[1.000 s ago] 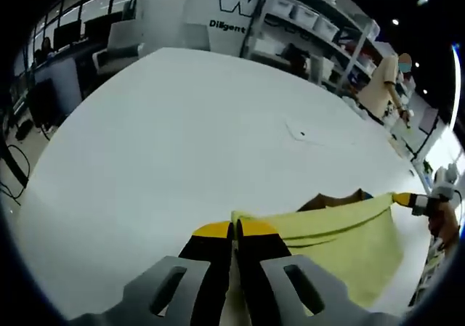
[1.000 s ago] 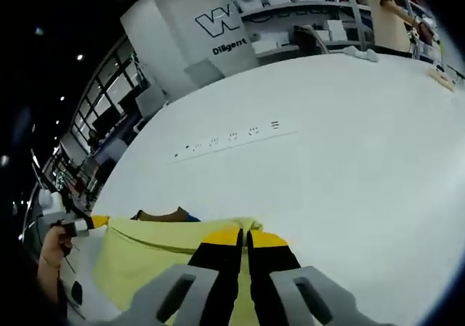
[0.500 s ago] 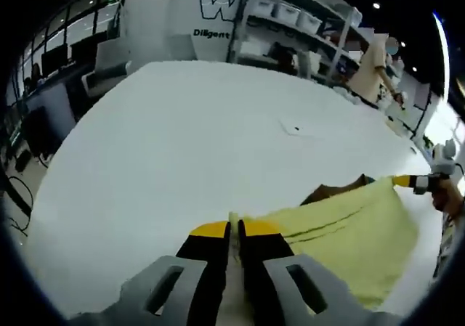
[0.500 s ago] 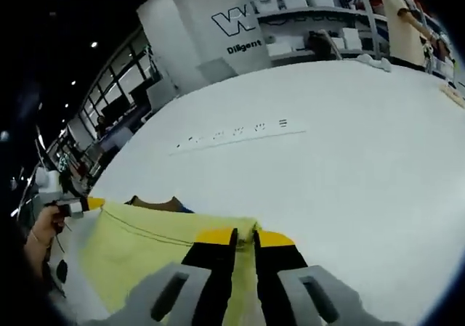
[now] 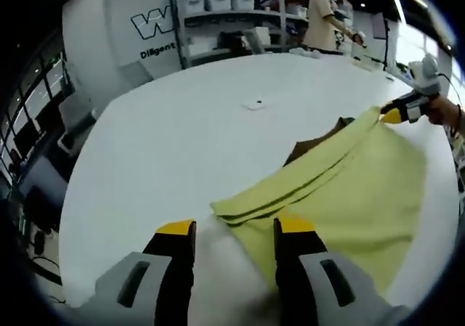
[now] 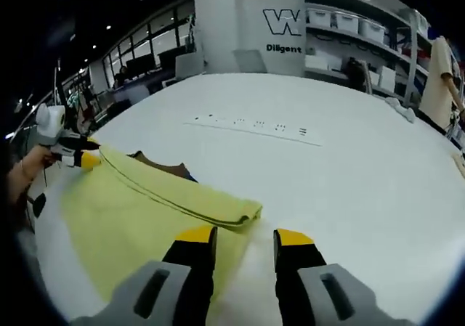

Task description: Fold the garment on the visible template until the final outline fits inside the template.

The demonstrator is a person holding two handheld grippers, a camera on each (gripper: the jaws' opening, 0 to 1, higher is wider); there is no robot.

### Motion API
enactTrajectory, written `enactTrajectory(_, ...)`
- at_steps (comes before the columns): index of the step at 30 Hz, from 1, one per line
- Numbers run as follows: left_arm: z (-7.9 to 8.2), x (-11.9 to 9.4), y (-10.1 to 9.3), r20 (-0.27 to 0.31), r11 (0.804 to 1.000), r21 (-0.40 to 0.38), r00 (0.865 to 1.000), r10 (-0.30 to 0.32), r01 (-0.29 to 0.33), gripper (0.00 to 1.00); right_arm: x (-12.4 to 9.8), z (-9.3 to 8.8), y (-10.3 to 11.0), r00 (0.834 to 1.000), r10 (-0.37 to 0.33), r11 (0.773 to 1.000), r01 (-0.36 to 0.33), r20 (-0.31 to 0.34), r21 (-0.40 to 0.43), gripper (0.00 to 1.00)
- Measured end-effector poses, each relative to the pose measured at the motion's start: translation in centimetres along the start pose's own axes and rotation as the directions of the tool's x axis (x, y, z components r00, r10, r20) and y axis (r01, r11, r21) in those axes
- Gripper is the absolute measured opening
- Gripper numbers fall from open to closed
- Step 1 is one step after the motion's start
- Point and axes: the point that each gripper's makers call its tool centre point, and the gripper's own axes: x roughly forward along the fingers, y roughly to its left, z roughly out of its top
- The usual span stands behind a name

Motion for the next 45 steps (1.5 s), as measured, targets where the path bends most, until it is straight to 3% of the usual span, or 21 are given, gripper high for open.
enactTrajectory(5,0.1,1.1,0.5,-0.003,1.0,0.003,1.0,0.02,-0.02,0.42,0.6,-0.1,-0.3,0.999,-0.035,0.999,0.034,-0.025,-0.039,0.26)
enactTrajectory(10,0.7,1.5,1.2,0.005,0.999,-0.027,0.999,0.048,-0.047,0.42,1.7,1.1,-0.7,0.999,-0.033,0.999,0.033,0.017,0.032,0.26)
enactTrajectory(14,1.6,1.8,2.2,0.026,0.994,-0.087,0.997,0.076,-0.074,0.41,2.2,1.9,-1.3,0.997,-0.064,0.995,0.06,0.042,0.085,0.27)
enactTrajectory(17,2.1,2.2,2.6,0.033,0.986,-0.147,0.996,0.083,-0.078,0.4,2.5,2.6,-2.0,0.993,-0.095,0.982,0.082,0.07,0.169,0.27)
enactTrajectory(21,3.0,2.0,3.2,0.066,0.957,-0.278,0.992,0.111,-0.088,0.4,2.2,3.1,-2.7,0.989,-0.108,0.959,0.077,0.101,0.272,0.27)
enactTrajectory(31,2.1,0.5,2.4,0.028,0.961,-0.266,0.996,0.084,-0.074,0.39,1.1,2.9,-1.3,0.993,-0.051,0.944,0.013,0.106,0.331,0.27)
enactTrajectory(41,2.6,-2.5,0.2,0.084,0.961,-0.275,0.996,0.027,-0.003,0.43,-0.9,3.1,0.9,0.992,0.002,0.938,-0.045,0.124,0.345,0.35)
enactTrajectory(43,2.6,-3.3,-0.4,0.092,0.963,-0.268,0.996,0.015,0.01,0.44,-1.5,3.3,1.8,0.988,0.034,0.929,-0.087,0.151,0.359,0.4)
enactTrajectory(45,2.7,-3.5,-0.7,0.1,0.964,-0.265,0.995,0.002,0.025,0.45,-1.8,3.1,2.2,0.989,0.045,0.929,-0.093,0.14,0.36,0.49)
